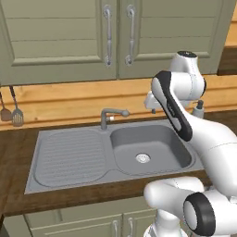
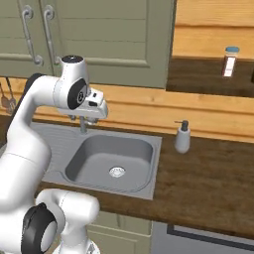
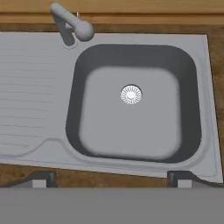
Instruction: Navigate to the sink.
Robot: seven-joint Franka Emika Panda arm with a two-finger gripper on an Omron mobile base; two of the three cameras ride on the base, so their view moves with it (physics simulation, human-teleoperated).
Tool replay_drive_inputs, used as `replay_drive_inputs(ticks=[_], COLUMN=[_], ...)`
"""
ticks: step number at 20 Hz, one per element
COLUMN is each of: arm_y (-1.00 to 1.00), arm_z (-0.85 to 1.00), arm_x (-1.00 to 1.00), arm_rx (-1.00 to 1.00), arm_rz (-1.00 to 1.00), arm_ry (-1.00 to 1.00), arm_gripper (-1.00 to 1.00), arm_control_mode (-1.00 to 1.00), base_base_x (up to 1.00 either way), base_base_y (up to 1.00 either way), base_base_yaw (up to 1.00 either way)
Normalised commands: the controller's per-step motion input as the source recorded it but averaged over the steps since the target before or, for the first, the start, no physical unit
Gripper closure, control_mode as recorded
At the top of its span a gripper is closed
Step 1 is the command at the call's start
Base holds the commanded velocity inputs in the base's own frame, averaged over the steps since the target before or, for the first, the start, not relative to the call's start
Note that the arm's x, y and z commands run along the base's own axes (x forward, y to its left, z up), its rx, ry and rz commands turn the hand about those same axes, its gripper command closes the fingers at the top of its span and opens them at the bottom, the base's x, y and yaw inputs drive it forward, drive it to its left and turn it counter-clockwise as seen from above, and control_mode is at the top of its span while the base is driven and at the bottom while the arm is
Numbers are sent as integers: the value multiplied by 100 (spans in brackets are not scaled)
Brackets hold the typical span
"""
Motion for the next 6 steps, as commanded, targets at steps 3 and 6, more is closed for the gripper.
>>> replay_drive_inputs(ticks=[3, 6], arm_y=[0, 0], arm_z=[0, 0], arm_x=[0, 0], arm_rx=[0, 0], arm_rz=[0, 0], arm_ry=[0, 0], arm_gripper=[-100, -100], arm_control_mode=[100, 100], base_base_x=[0, 0], base_base_y=[0, 0], base_base_yaw=[0, 0])
